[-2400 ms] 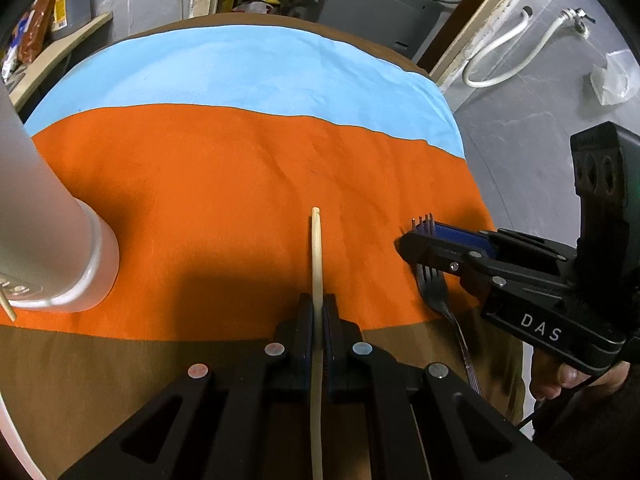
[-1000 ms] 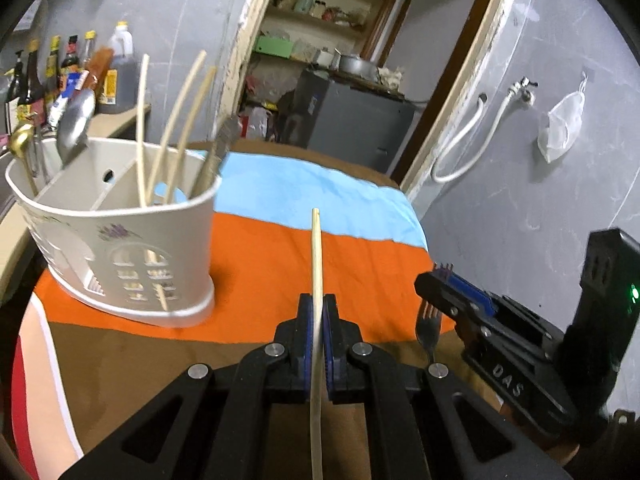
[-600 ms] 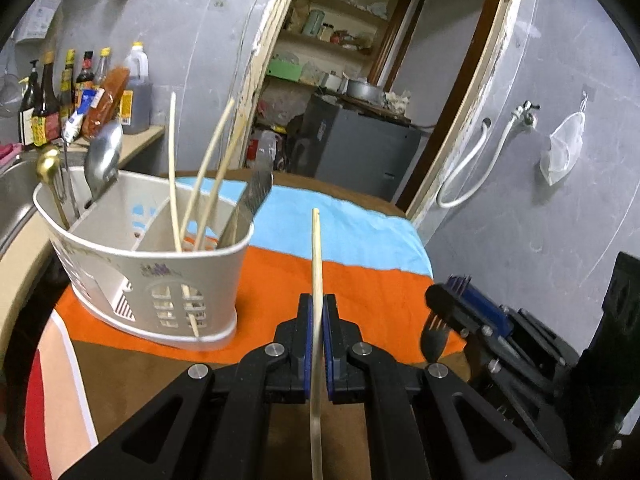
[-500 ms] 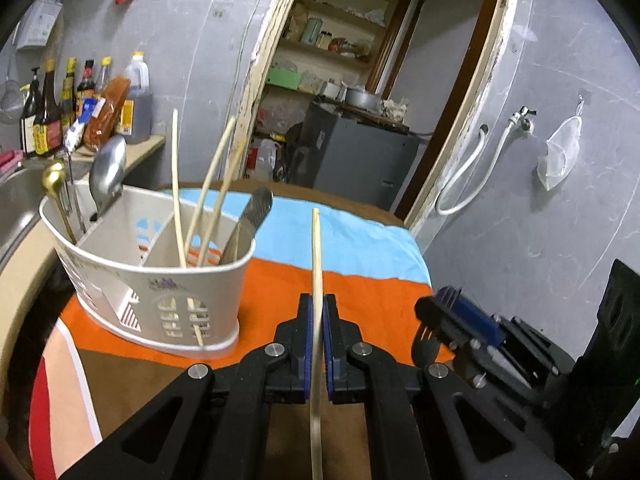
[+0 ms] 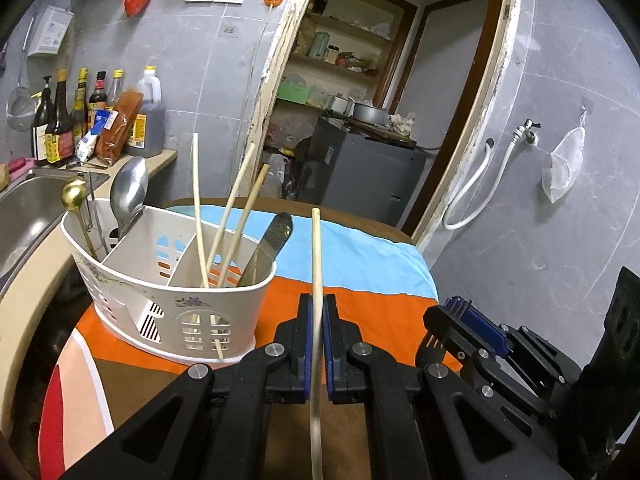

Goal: Organize utensils
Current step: 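Lift the chopstick and fork and carry both over the white caddy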

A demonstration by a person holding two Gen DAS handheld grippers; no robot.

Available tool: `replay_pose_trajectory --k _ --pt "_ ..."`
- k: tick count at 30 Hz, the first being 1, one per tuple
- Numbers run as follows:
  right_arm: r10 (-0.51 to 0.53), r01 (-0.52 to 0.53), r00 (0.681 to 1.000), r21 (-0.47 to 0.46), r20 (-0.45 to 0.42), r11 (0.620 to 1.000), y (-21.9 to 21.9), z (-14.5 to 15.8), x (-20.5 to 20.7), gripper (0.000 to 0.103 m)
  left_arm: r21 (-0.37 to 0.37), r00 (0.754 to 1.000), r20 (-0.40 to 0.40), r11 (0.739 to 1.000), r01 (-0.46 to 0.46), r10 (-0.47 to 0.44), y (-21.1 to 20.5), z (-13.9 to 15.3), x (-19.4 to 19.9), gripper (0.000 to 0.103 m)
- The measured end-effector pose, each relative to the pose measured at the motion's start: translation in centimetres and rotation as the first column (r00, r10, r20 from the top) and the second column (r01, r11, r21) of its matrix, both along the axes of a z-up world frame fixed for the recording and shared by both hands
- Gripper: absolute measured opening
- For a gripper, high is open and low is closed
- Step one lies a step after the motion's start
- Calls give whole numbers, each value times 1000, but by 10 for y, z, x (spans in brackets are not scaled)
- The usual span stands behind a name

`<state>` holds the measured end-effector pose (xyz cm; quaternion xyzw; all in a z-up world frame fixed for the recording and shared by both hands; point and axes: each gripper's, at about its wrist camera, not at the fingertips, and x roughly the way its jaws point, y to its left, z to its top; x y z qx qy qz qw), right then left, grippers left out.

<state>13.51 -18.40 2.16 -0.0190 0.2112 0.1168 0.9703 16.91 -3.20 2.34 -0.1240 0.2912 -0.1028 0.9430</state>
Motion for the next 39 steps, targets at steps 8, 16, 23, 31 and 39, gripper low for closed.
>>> replay_pose_trajectory --k 8,16,23,31,39 --pt "-4 4 1000 5 5 1000 2 4 -2 17 -13 1000 20 1000 -23 23 2 8 -4 5" --pt "8 -7 1000 -11 11 1000 8 10 0 2 -21 998 55 999 -43 44 10 22 -6 5" --pt "15 -15 1000 -8 -5 1000 13 11 4 2 -36 996 58 997 -66 68 18 23 -7 5" --pt "-6 7 997 -17 81 1000 22 49 2 2 -72 979 137 988 -140 148 47 45 -9 5" --pt "-40 34 976 32 216 999 43 103 5 2 -125 924 209 945 -301 321 103 64 4 5"
